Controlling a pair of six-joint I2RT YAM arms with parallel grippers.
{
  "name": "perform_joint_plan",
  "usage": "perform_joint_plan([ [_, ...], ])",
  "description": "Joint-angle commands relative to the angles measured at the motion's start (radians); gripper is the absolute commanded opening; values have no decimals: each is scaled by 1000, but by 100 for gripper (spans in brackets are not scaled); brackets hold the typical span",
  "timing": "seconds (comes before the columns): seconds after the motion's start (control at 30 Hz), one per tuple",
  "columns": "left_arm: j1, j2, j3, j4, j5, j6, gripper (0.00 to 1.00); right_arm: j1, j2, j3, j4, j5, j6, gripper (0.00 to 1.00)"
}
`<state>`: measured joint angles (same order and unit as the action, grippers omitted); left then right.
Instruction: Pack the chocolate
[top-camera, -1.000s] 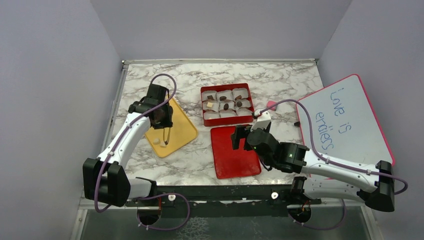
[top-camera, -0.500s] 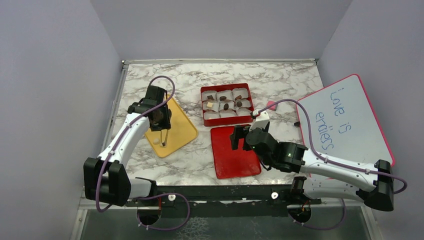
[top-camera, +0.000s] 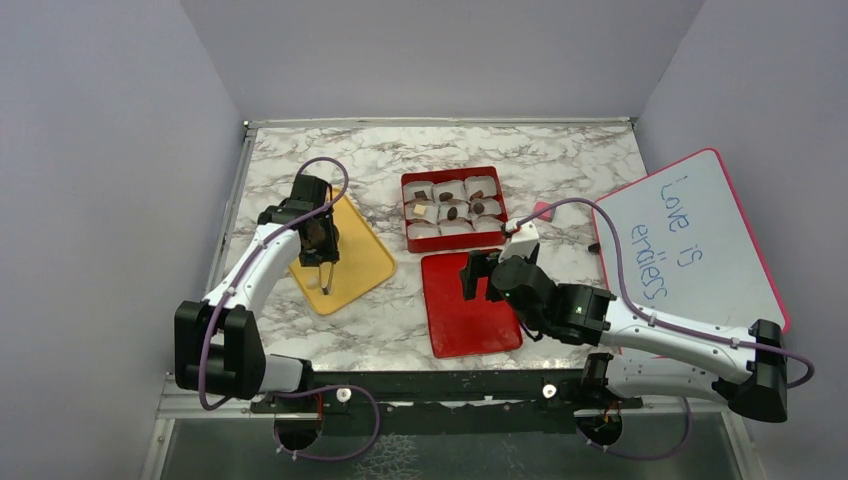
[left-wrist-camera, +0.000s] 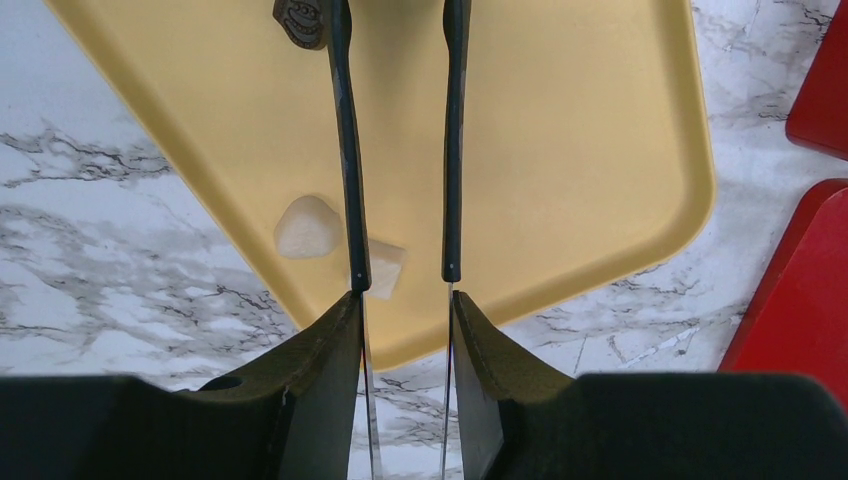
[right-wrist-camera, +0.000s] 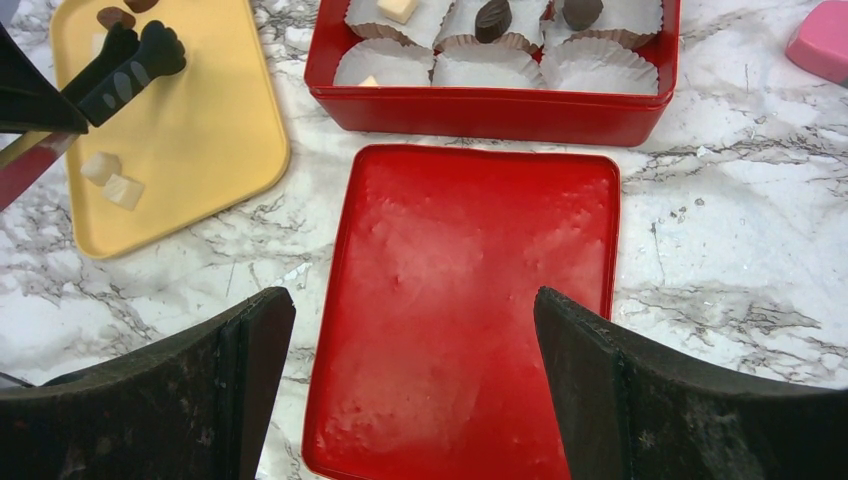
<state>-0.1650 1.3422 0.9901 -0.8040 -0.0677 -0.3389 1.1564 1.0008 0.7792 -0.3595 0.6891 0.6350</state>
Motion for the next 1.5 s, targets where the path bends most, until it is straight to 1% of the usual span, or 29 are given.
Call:
perform_joint_plan([
  [0.0, 14, 19, -10, 47, 17, 12, 38, -3, -18, 13, 19, 6, -2, 95],
  [0.23, 19, 49, -11, 76, 46, 16, 37, -2, -28, 9, 7, 10, 9, 95],
  [0.47, 19, 69, 1, 84, 63, 34, 28, -3, -31, 6, 7, 12, 12, 95],
  [0.6, 18, 64, 0, 83, 67, 41, 25, -4, -31, 7, 5, 14, 12, 95],
  [0.7, 19, 55, 10, 83, 104, 46, 25, -3, -30, 3, 10, 12, 12, 95],
  [0.87, 18, 36, 26, 82, 107, 42, 24, -3, -27, 4, 10, 12, 12, 95],
  [1.17, 19, -4, 51, 78, 161, 34, 20, -2, -40, -3, 8, 13, 15, 95],
  [1.47, 17, -41, 99, 78, 270, 58, 19, -3, -58, -7, 5, 18, 17, 95],
])
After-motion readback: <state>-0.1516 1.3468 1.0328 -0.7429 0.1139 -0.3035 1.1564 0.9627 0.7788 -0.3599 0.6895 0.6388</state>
